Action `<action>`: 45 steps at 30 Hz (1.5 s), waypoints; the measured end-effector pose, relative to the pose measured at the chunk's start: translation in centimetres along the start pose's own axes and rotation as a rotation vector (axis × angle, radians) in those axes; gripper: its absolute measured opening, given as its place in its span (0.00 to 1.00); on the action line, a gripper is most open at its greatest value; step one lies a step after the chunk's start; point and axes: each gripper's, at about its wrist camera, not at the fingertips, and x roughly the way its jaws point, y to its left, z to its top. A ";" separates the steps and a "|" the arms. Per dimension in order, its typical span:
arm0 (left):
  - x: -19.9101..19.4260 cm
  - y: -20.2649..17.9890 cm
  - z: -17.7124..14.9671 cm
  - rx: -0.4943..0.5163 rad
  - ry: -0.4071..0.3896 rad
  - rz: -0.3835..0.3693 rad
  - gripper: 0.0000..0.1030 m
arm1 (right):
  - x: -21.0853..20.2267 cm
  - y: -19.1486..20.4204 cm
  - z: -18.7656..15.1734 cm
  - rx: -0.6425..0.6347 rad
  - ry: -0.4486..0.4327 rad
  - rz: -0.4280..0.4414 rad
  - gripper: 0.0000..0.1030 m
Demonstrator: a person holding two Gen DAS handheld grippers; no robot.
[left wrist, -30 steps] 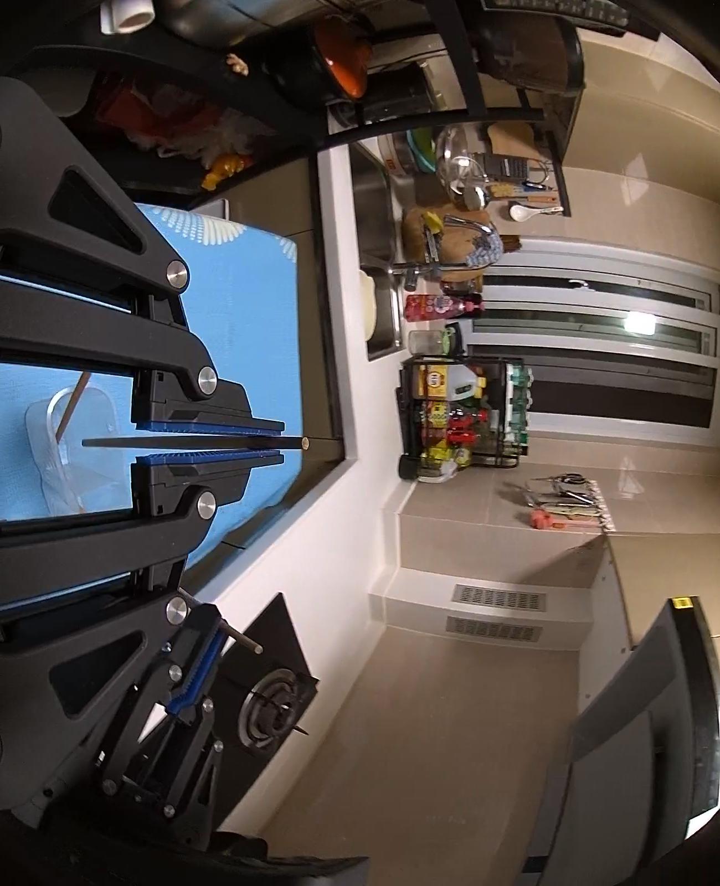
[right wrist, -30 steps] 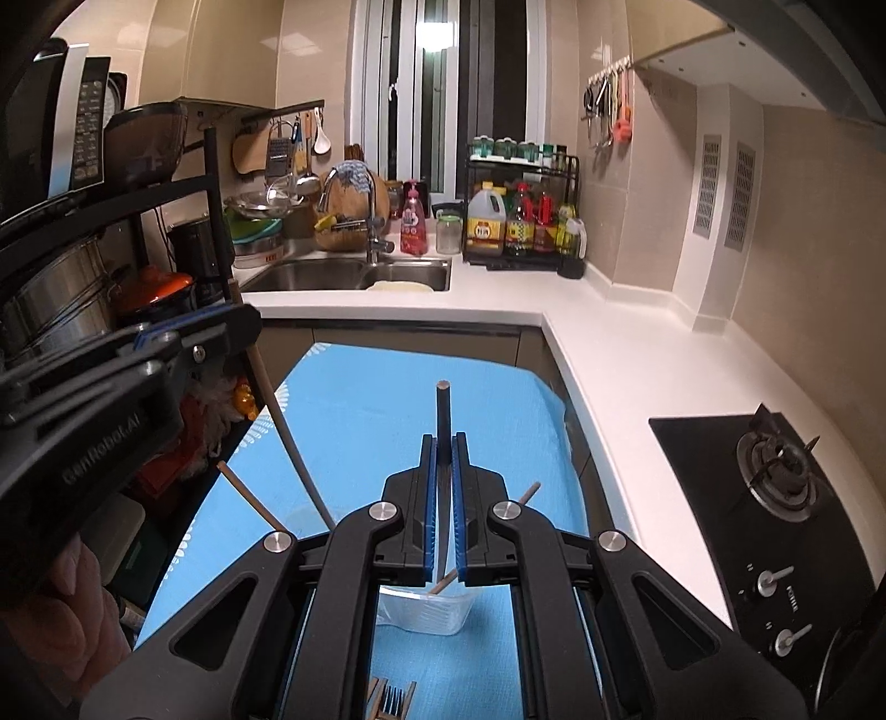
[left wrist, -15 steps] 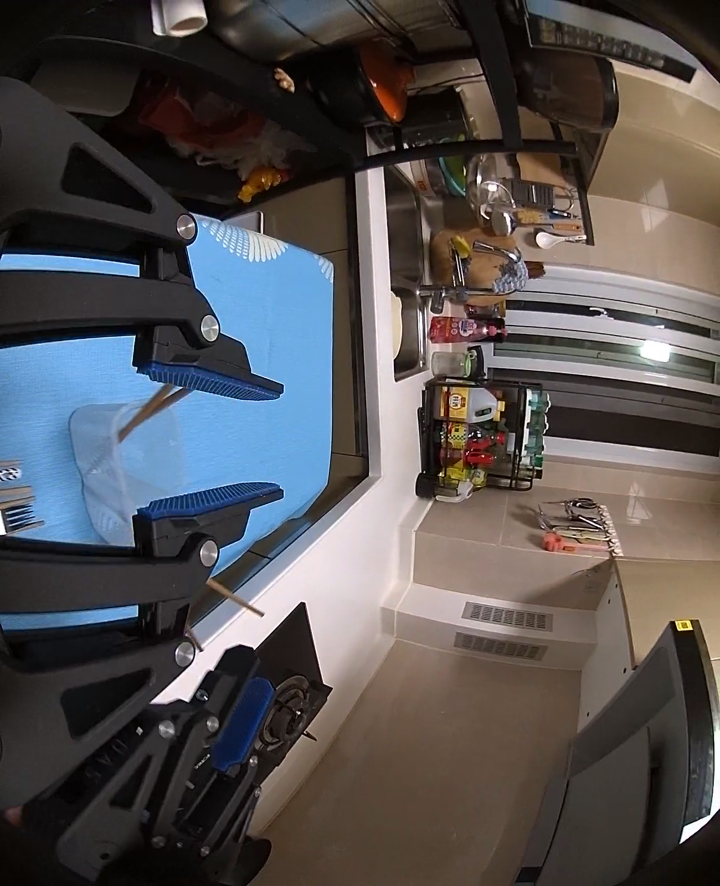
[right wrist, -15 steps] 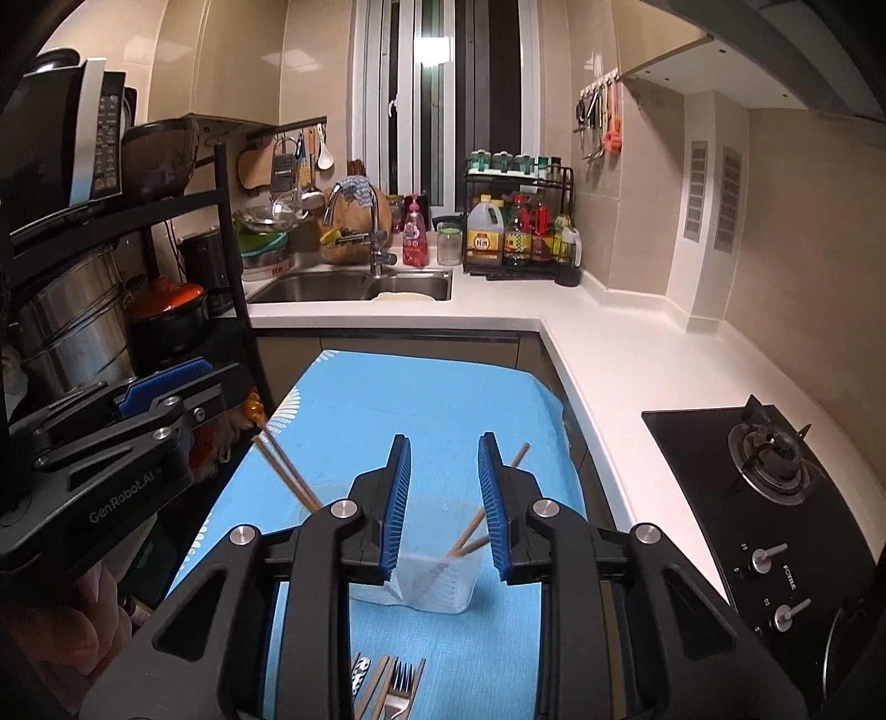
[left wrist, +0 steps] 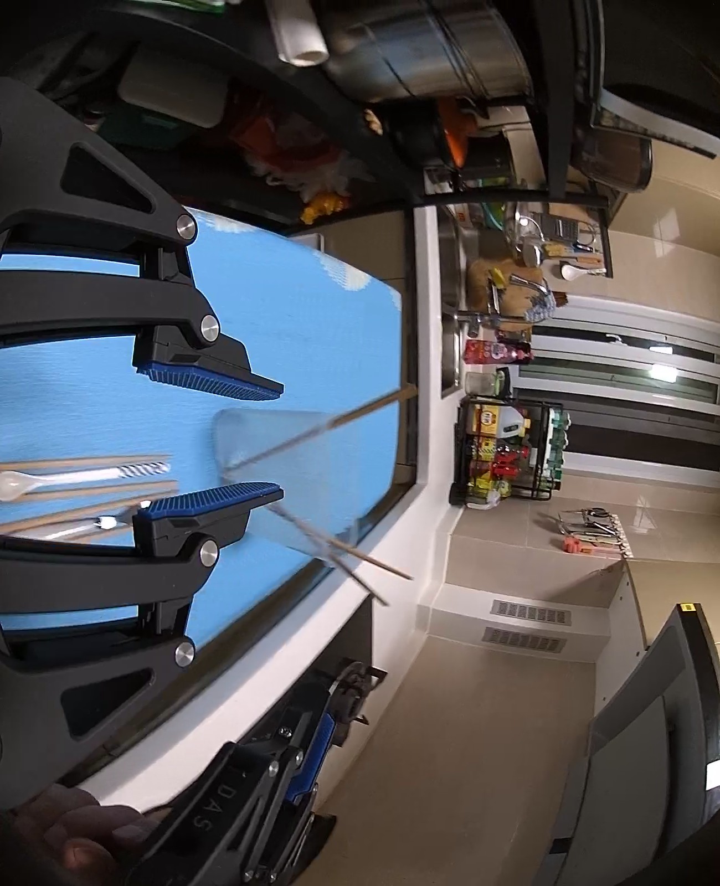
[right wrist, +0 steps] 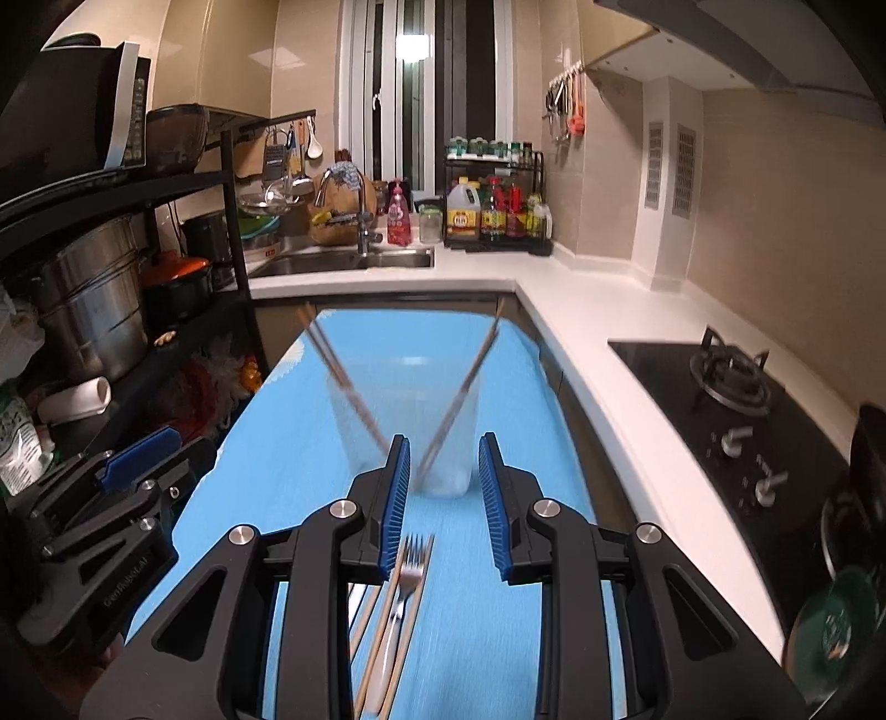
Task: Organize utensils
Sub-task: 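Move both open grippers back over the remaining utensils, then close the left gripper on a wooden chopstick while the right gripper grasps another chopstick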
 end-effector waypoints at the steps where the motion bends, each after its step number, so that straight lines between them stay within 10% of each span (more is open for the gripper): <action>1: -0.1 0.0 -1.2 0.001 0.008 0.005 0.29 | -0.2 0.0 -1.0 0.001 0.006 -0.001 0.26; 7: 0.2 0.1 -7.2 0.024 0.091 0.034 0.11 | 0.1 -1.0 -7.4 0.059 0.073 0.042 0.04; 19: -0.3 0.5 -16.6 -0.020 0.170 -0.003 0.07 | 2.4 -1.0 -17.4 0.147 0.203 0.130 0.08; 45: 1.3 -1.6 -19.7 0.019 0.258 -0.063 0.07 | 5.1 1.8 -20.5 0.074 0.342 0.124 0.07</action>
